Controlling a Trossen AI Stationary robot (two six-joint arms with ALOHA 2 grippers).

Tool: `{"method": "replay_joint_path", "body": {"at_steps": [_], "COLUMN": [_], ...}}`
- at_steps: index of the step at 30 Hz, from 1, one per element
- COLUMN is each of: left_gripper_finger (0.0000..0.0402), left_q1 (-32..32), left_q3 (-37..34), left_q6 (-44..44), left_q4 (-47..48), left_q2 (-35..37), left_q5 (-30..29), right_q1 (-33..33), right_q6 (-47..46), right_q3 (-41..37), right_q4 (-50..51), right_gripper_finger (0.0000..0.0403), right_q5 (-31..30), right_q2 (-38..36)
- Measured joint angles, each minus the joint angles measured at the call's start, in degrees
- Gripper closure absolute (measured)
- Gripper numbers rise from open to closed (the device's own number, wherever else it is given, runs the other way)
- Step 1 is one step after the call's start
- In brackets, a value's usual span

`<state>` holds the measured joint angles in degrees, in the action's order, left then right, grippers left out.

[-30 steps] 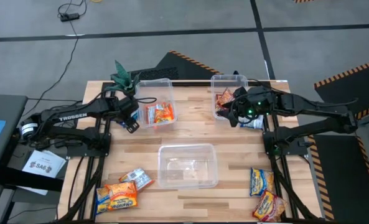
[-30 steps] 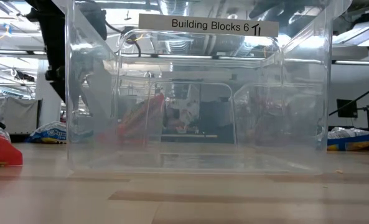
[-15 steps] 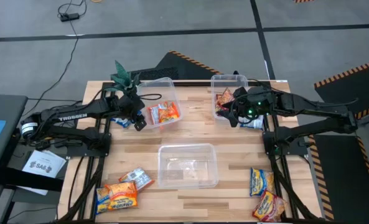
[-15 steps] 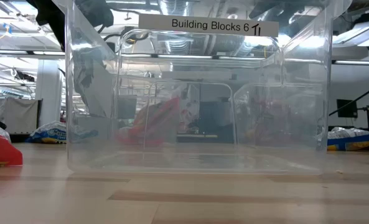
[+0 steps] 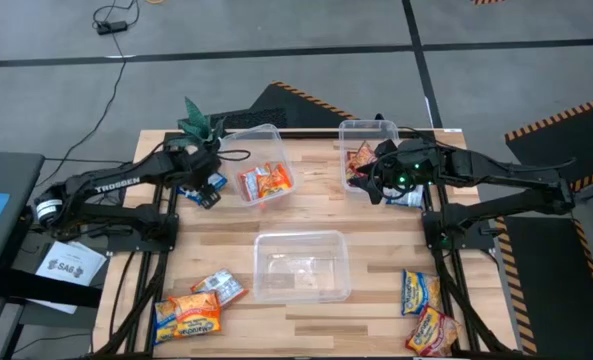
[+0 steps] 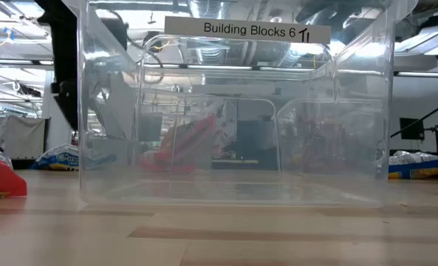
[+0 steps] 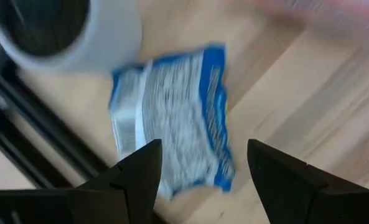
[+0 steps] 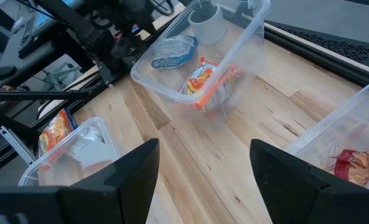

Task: Sort Maruchan noodles
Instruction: Put the top left blue bag into the bottom transparent bin

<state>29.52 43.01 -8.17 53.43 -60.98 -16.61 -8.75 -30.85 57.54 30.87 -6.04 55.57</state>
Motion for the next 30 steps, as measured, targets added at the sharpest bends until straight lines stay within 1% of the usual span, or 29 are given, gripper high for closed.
{"method": "replay_joint_path", "body": {"at_steps": [2, 8, 14, 24, 26, 27, 29, 30], "left_gripper_finger": [0.0180, 0.0180, 0.0180, 0.0181, 0.0193, 0.0205, 0.0246, 0.0275], "left_q1": [2.09, 4.73, 5.71, 5.71, 5.71, 5.71, 5.71, 5.73], "left_q3": [-0.15, -0.16, -0.16, -0.12, -0.06, -0.03, 0.02, -0.06], "left_q6": [1.59, 6.71, 6.92, 7.11, 7.09, 7.09, 7.01, 6.52], "left_q4": [2.08, 0.43, 1.03, 0.94, 0.98, 1.01, 1.12, 1.33], "left_q2": [-1.76, -7.03, -12.76, -17.79, -18.69, -18.98, -19.40, -19.59], "left_q5": [1.69, 1.74, 1.21, -1.94, -2.49, -2.72, -2.74, -2.48], "right_q1": [0.00, 0.00, 0.00, 0.00, 0.00, 0.00, 0.00, 0.00], "right_q6": [0.00, -0.17, -0.20, -0.21, -0.22, -0.22, -0.22, -0.22], "right_q3": [0.00, 0.00, 0.00, 0.00, 0.00, 0.00, 0.00, 0.00], "right_q4": [0.00, 0.00, 0.01, 0.00, 0.00, 0.00, 0.01, 0.00], "right_gripper_finger": [0.0130, 0.0130, 0.0130, 0.0130, 0.0130, 0.0130, 0.0130, 0.0130], "right_q5": [0.00, 0.00, 0.00, 0.00, 0.00, 0.00, 0.00, 0.00], "right_q2": [0.00, -0.02, -0.01, -0.01, -0.02, -0.02, -0.02, -0.02]}}
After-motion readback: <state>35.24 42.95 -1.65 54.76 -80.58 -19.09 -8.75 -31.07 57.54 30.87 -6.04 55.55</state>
